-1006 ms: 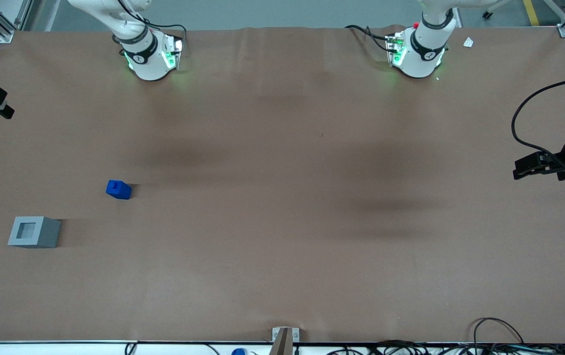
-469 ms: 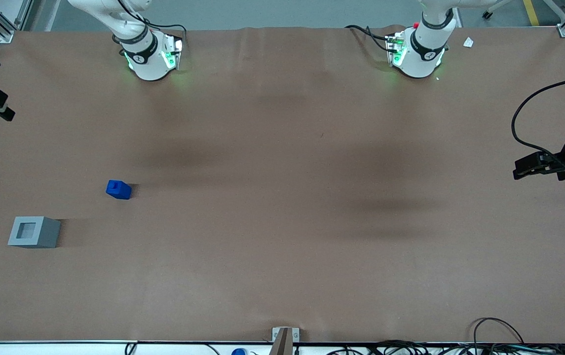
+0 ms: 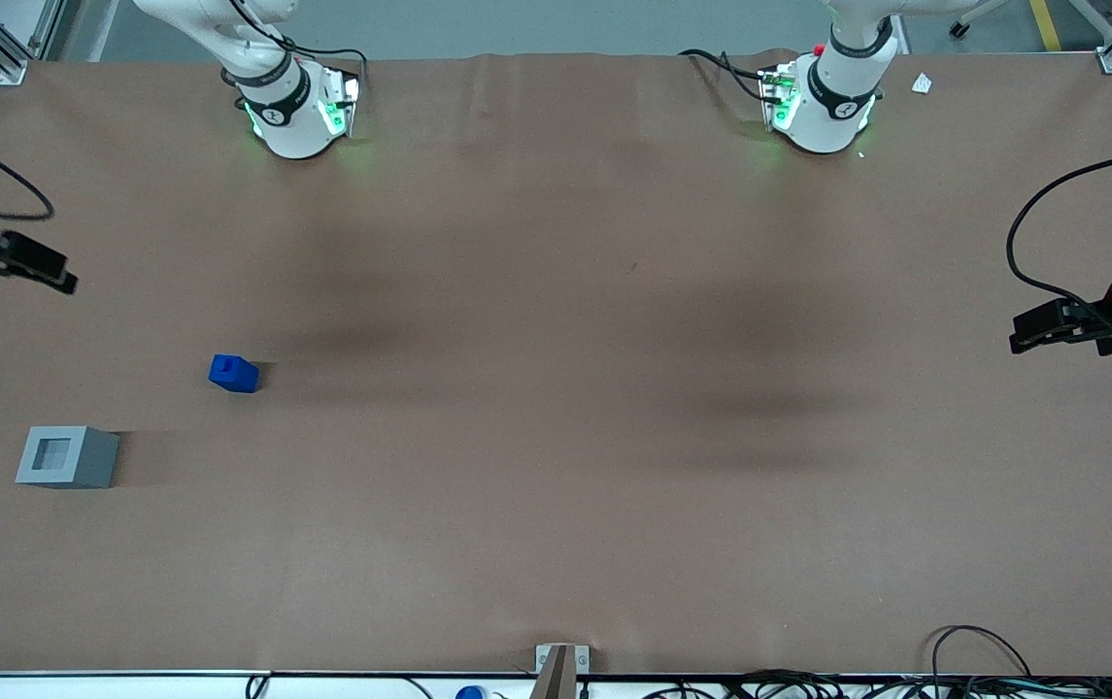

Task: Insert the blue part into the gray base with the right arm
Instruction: 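Move the open right gripper down over the blue block, then close the right gripper on the blue block, then lift the blue block and carry it over the gray base, then lower the blue block into the gray base's opening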

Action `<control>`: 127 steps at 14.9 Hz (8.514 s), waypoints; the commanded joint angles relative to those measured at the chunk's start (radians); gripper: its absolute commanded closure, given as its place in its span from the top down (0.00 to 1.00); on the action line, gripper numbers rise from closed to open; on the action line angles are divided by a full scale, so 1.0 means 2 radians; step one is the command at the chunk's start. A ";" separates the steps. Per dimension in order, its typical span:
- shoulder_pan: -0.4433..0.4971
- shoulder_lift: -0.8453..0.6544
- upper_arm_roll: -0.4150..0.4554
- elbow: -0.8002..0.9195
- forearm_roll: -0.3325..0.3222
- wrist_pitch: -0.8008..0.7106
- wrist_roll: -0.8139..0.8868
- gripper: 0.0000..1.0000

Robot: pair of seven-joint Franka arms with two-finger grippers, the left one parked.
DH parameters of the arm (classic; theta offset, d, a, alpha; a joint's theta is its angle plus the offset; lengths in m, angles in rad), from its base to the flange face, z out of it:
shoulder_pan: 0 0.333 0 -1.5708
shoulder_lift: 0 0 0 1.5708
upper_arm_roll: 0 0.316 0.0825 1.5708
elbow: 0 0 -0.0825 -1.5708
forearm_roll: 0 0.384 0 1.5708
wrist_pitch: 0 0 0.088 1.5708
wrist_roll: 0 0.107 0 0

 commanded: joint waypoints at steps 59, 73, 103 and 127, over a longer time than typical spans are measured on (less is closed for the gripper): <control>-0.035 0.144 0.005 -0.079 0.001 0.183 -0.013 0.01; -0.162 0.336 0.005 0.189 -0.005 0.135 -0.178 0.00; -0.157 0.385 0.003 0.262 -0.022 0.090 -0.173 0.00; -0.161 0.406 0.004 0.261 -0.019 0.139 -0.175 1.00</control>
